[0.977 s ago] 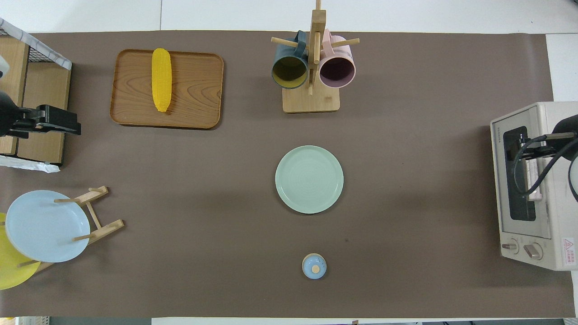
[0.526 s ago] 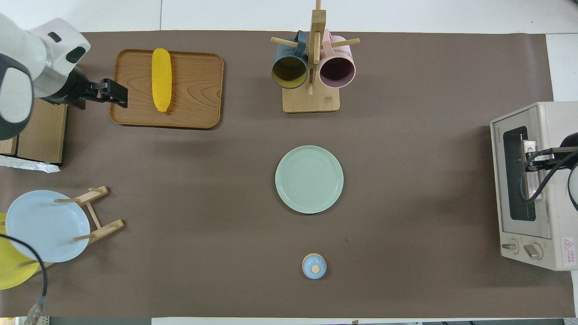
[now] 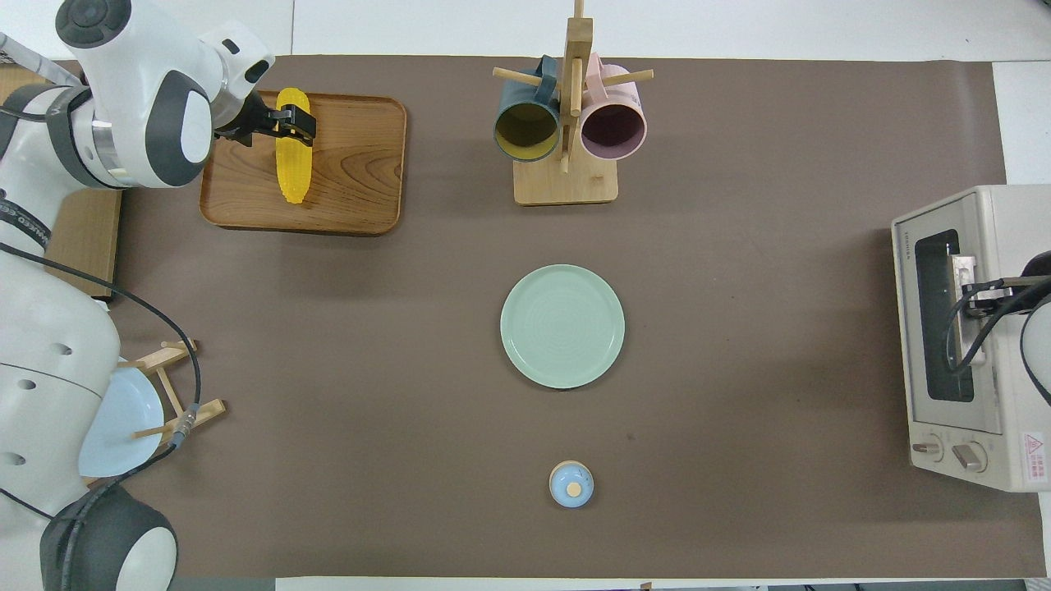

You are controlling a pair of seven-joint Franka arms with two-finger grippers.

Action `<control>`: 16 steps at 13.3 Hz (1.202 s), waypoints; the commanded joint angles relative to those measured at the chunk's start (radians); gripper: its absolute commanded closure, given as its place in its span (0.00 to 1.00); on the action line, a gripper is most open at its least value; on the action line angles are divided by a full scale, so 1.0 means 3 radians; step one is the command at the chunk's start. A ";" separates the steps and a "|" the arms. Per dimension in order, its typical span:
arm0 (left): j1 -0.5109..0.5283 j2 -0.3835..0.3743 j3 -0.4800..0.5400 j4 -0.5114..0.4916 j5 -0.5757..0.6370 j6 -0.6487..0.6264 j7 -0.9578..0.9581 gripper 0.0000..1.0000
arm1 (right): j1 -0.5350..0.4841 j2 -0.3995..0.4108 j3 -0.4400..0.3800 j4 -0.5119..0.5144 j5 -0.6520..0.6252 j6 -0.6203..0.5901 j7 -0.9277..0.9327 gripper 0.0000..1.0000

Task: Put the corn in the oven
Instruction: 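Reach the left gripper down to the yellow corn on the tray, then grasp the corn with the left gripper while the right gripper reaches the oven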

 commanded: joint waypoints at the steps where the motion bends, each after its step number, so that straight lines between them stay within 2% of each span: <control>1: -0.0090 0.0189 0.0031 0.0151 -0.0010 0.0157 0.0038 0.00 | -0.0041 -0.0056 0.0032 -0.0124 -0.0041 0.0086 -0.0061 1.00; 6: -0.0100 0.0199 0.0042 0.0116 0.0061 0.0239 0.0110 0.00 | 0.0071 -0.0035 0.0042 -0.0364 0.0086 0.0412 -0.0010 1.00; 7: -0.0115 0.0194 0.0042 0.0075 0.0173 0.0284 0.0110 0.13 | 0.0188 0.0021 0.0042 -0.0370 0.0122 0.0474 0.0097 1.00; 8: -0.0115 0.0189 0.0037 0.0054 0.0215 0.0295 0.0110 0.39 | 0.0290 0.0067 0.0042 -0.0370 0.0123 0.0530 0.0235 1.00; 10: -0.0115 0.0179 0.0037 0.0044 0.0195 0.0265 0.0105 1.00 | 0.0449 0.0189 0.0042 -0.0380 0.0128 0.0704 0.0414 1.00; 12: -0.0121 0.0088 0.0026 0.0044 0.0129 0.0193 0.0085 1.00 | 0.0460 0.0332 0.0047 -0.0431 0.0133 0.0944 0.0446 1.00; 13: -0.0126 -0.0040 0.0031 0.0029 0.0002 0.0102 0.0049 1.00 | 0.0480 0.0399 0.0052 -0.0451 0.0148 0.1061 0.0451 1.00; 15: -0.0171 -0.0437 0.0031 -0.0180 -0.0168 -0.0255 -0.0231 1.00 | 0.0572 0.0440 0.0052 -0.0579 0.0235 0.1368 0.0476 1.00; 16: -0.0278 -0.0708 0.0026 -0.0414 -0.0174 -0.0363 -0.0425 1.00 | 0.0587 0.0501 0.0052 -0.0615 0.0245 0.1486 0.0527 1.00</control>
